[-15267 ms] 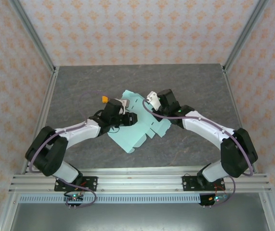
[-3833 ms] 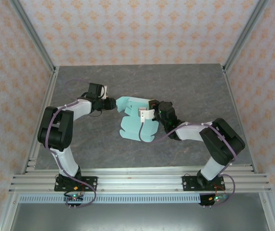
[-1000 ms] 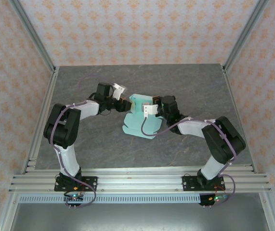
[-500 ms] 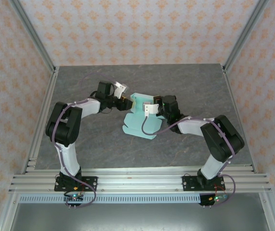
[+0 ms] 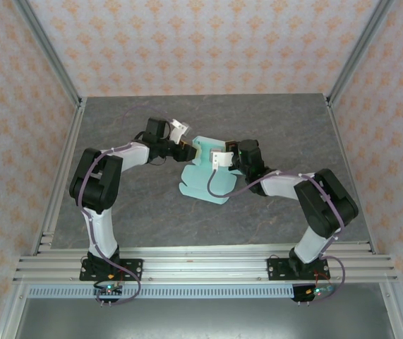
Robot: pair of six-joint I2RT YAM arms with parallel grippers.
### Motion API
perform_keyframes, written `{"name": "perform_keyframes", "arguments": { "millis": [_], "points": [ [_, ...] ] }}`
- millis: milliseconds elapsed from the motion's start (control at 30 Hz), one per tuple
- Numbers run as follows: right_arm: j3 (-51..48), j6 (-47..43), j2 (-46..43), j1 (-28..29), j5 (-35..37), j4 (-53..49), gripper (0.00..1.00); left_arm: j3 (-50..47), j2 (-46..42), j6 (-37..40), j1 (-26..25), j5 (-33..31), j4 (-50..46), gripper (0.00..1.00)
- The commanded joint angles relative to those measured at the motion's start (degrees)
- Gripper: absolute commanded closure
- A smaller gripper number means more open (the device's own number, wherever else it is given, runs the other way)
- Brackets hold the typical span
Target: Fold the paper box
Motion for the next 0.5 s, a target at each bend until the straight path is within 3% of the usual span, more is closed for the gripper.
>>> {"name": "perform_keyframes", "arguments": {
  "millis": [0,467],
  "points": [
    [1.17,1.75,-0.35,0.41,-3.54,-3.78,1.00,2.14,1.35,1.34,-0.75,-1.79,-2.32,0.50],
    [2.07,1.18,1.22,0.44,-3.52,-3.83,1.00,4.19,2.00,2.48,-2.11,-6.96,-5.57,0.52]
  ]
}}
